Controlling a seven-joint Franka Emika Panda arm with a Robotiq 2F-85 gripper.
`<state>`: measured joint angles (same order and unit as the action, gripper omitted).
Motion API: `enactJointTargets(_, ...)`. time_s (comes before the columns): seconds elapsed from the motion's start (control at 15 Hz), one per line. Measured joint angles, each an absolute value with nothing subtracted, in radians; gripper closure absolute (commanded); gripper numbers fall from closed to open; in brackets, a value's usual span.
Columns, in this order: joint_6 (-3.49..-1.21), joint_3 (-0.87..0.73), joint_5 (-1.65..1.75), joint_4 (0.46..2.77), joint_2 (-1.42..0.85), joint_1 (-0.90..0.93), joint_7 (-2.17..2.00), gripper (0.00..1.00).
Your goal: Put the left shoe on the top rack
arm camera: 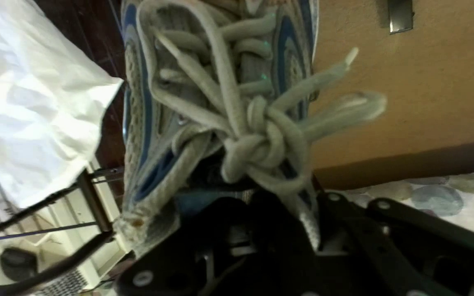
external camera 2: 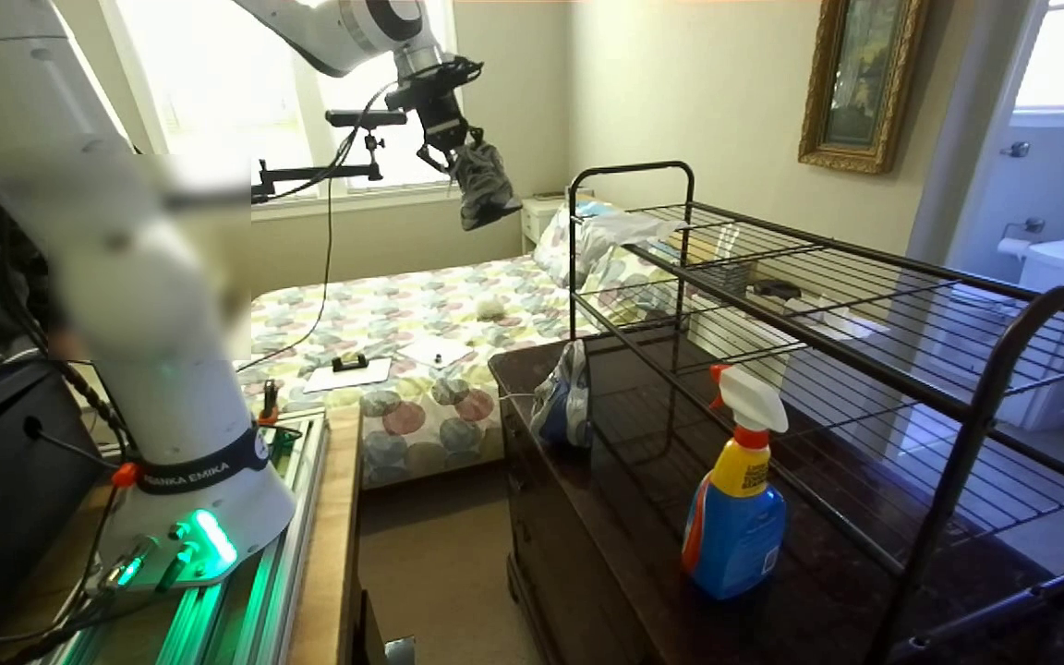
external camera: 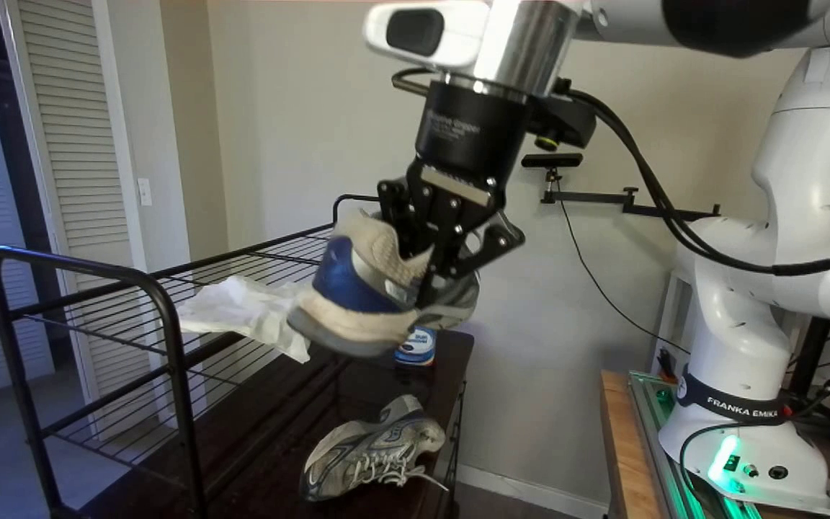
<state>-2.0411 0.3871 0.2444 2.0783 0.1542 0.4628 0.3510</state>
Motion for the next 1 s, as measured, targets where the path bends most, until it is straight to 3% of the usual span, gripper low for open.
enactJointTargets(0.47,-1.745,0.288,0.244,1.811,0.203,0.341,0.408,0.98)
enactJointTargets(0.53,-1.709,0.280,0.244,1.770,0.200,0.327,0.409,0.92)
enactJointTargets(0.8,-1.674,0.271,0.244,1.695,0.190,0.304,0.409,0.92)
enactJointTargets(0.87,-1.674,0.272,0.244,1.695,0.188,0.304,0.409,0.98)
enactJointTargets(1.0,-1.678,0.272,0.235,1.698,0.183,0.304,0.401,0.98)
